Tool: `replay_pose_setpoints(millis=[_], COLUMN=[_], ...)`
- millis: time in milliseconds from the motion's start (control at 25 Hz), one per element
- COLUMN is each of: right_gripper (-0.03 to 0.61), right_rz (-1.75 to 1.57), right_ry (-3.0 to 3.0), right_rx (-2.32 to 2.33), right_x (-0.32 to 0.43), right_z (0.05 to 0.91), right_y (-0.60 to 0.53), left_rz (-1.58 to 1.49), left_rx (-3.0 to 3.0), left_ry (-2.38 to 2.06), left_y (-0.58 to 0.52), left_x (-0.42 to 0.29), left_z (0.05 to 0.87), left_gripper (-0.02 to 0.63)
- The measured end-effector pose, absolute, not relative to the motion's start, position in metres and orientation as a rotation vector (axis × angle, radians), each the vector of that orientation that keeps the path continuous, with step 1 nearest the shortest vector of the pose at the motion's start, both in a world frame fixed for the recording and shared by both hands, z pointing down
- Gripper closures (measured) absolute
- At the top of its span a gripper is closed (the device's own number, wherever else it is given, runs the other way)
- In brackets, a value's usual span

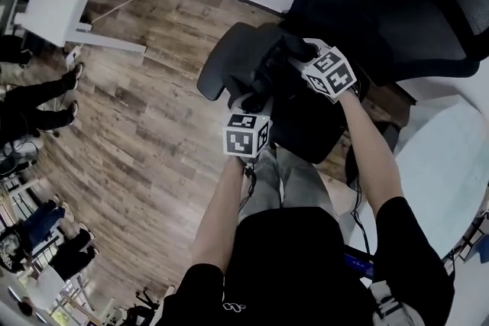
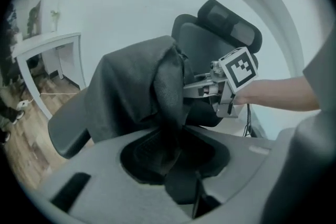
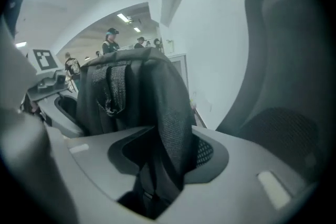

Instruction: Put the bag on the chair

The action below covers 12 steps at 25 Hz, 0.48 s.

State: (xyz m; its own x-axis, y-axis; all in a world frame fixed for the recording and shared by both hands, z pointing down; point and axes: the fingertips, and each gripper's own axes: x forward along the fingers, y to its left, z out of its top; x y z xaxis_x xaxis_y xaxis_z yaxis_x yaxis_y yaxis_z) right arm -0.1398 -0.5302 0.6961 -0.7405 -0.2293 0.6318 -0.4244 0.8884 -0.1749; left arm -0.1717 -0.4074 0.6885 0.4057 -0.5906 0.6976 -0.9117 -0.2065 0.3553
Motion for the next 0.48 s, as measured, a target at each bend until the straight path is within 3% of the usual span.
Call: replay_pose_setpoints(millis=[120,200,480], right_gripper=[0.314,0.247,0.247], right_rz=[0.602,0.692,0.912], right_ry=[-2.389,-2.382,-2.450], right_rx=[0.559,0.609,0.814], right_x=[-0.115,-0.097,-0.054], right_z=[0.710,0.716,0.696], right_y=[-0.537,-0.537,-0.523], left_rz=[0.546,0.543,0.425], left_rx=[1.861,1.858,1.838], left_ry=[-1.319,-1.341,-1.408], left_y=[-0.402,-0.398,-0.373], left_x=[-0.170,-0.165,-0.161], left_z=[0.690,0.684,0.652], left_gripper=[0.446,0.423,0.437])
